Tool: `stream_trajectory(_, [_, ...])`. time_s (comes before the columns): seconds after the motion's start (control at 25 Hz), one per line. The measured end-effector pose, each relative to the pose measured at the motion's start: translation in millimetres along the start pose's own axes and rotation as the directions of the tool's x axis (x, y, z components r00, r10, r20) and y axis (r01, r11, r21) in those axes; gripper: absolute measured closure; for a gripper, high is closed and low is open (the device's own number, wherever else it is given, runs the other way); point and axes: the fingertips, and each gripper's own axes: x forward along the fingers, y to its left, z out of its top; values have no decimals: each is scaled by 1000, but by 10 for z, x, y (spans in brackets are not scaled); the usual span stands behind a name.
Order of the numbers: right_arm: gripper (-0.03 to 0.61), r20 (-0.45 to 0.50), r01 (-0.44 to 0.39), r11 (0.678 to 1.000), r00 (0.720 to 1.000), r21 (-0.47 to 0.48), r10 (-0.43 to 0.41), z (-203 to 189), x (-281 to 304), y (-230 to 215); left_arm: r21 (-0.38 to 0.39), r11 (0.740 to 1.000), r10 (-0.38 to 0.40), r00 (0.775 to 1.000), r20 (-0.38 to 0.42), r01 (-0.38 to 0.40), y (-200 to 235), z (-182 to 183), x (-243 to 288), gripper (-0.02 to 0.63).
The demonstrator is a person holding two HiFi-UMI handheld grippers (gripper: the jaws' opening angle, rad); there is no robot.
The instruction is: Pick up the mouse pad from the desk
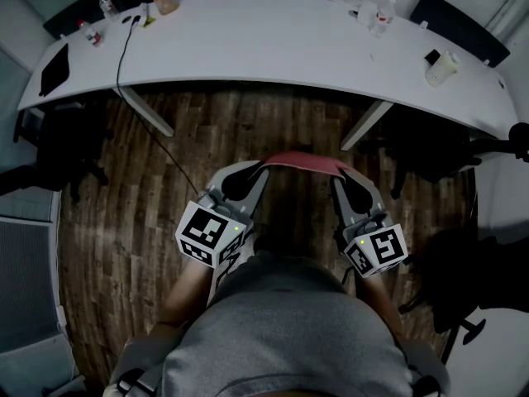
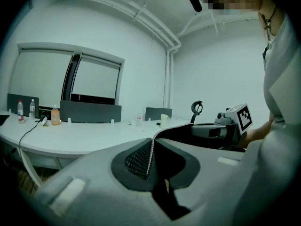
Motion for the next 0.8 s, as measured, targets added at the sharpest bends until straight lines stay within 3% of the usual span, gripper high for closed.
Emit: stream_trajectory(0.8, [555,18,-27,1000,999,-7,27,110,-141,-40,50,999,13,1000,8,-13,-159,91,-8,594])
